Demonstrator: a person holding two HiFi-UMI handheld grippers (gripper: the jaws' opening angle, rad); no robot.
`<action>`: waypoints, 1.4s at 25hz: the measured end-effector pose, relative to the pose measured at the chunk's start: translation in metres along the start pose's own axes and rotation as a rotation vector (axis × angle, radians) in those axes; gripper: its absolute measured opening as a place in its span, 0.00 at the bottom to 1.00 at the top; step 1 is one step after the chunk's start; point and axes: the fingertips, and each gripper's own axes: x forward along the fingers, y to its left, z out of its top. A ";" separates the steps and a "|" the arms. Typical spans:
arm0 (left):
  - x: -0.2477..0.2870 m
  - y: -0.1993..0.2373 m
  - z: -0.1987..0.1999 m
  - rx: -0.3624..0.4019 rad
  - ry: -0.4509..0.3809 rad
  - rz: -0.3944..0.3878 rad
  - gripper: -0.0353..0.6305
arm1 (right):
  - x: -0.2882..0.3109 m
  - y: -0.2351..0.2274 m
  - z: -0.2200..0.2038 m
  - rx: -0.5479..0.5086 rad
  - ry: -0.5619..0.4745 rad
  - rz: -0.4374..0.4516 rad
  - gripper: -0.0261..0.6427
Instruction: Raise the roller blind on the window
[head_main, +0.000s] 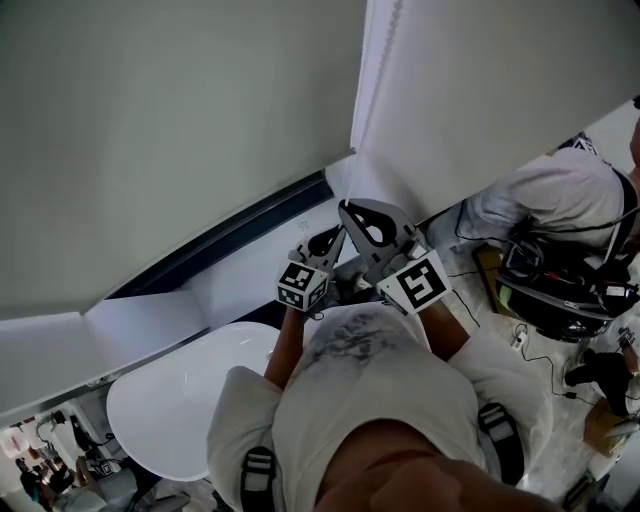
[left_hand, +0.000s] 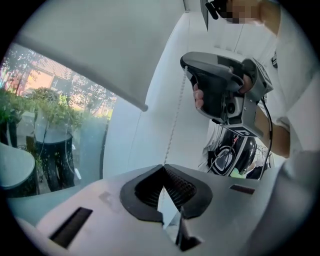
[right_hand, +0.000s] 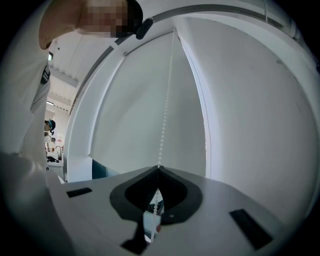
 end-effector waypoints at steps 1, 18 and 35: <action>0.000 0.001 -0.004 -0.005 0.003 -0.002 0.06 | 0.000 0.002 -0.004 0.002 0.008 0.000 0.13; 0.002 0.012 -0.074 -0.005 0.095 0.006 0.07 | -0.004 0.010 -0.075 0.001 0.113 0.008 0.13; -0.062 -0.037 0.128 0.114 -0.176 -0.066 0.15 | -0.007 0.008 -0.075 -0.006 0.114 0.020 0.13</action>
